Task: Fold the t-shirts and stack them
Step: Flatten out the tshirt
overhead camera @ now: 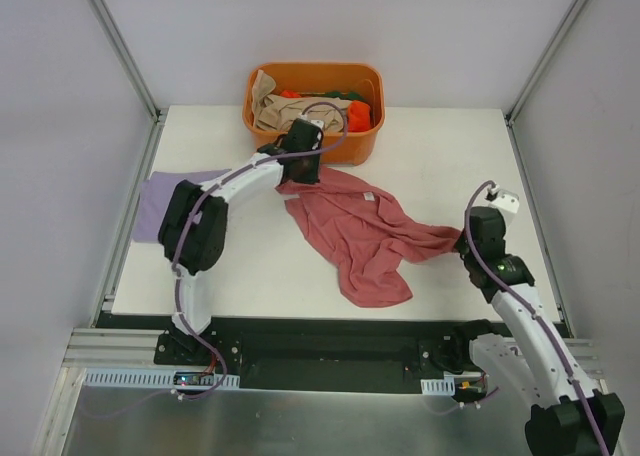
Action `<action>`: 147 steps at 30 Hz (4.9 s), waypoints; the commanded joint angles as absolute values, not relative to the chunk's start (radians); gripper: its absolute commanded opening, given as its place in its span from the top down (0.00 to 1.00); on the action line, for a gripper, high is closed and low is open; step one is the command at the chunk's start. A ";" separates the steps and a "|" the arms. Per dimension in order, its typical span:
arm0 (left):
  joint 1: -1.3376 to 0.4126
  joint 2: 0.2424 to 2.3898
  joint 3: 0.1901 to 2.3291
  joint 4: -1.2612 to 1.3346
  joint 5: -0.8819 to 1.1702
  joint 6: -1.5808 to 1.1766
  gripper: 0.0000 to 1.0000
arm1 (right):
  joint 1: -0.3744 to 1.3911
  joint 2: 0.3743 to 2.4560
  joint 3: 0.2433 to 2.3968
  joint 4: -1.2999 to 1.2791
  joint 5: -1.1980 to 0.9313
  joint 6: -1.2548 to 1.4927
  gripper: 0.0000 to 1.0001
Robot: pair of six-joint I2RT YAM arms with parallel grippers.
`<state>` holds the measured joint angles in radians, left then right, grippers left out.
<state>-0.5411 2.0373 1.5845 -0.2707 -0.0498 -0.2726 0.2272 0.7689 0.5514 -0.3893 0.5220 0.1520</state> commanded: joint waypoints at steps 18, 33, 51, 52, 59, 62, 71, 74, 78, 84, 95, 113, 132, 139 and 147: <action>-0.551 0.861 1.640 -0.264 0.182 -0.265 1.00 | 0.222 0.583 1.673 -0.569 -0.182 0.026 1.00; -0.538 1.208 1.817 -0.345 -0.218 -0.143 1.00 | 0.224 0.885 1.660 -0.535 0.225 -0.158 0.99; -0.500 0.846 1.171 -0.463 -0.221 -0.425 1.00 | 0.222 0.654 1.205 -0.515 0.396 -0.175 0.95; -0.500 0.825 1.111 -0.468 -0.215 -0.460 1.00 | 0.222 0.655 1.151 -0.523 0.425 -0.154 0.95; -0.500 1.058 0.928 -0.471 -0.071 -0.552 0.98 | 0.161 0.946 0.916 -0.485 0.498 -0.160 0.91; -0.500 1.224 0.974 -0.472 -0.008 -0.545 0.31 | 0.098 1.157 0.962 -0.460 0.531 -0.140 0.75; -0.500 1.307 1.075 -0.468 0.026 -0.488 0.01 | 0.075 1.398 1.134 -0.632 0.602 -0.014 0.04; -0.502 1.350 1.118 -0.443 0.090 -0.443 0.01 | 0.081 1.310 1.069 -0.629 0.442 0.075 0.04; -0.502 1.480 1.199 -0.405 0.150 -0.408 0.01 | 0.167 1.085 0.850 -0.517 0.273 0.152 0.04; -0.531 1.686 1.252 -0.264 0.210 -0.420 0.01 | 0.382 0.943 0.634 -0.358 0.054 0.299 0.04; -0.669 1.787 1.091 -0.212 0.106 -0.543 0.01 | 0.505 1.319 0.724 -0.321 0.115 0.281 0.04; -0.943 1.643 1.022 0.125 0.224 -0.707 0.01 | 0.336 1.786 1.286 -0.158 -0.171 -0.107 0.09; -0.732 1.371 0.664 0.055 0.218 -0.652 0.01 | 0.624 1.032 0.565 -0.382 -0.097 0.333 0.04; -0.678 1.267 0.615 0.003 0.144 -0.675 0.01 | 0.569 1.211 0.607 -0.362 -0.035 0.313 0.04; -0.643 1.129 0.583 -0.173 0.006 -0.661 0.01 | 0.359 1.645 0.905 -0.324 -0.011 0.161 0.04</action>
<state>-0.6521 1.1854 0.6033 -0.0841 0.0765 -0.6552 0.4355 1.4651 0.7788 -0.3584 -0.0635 0.2474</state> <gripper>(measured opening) 0.990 0.966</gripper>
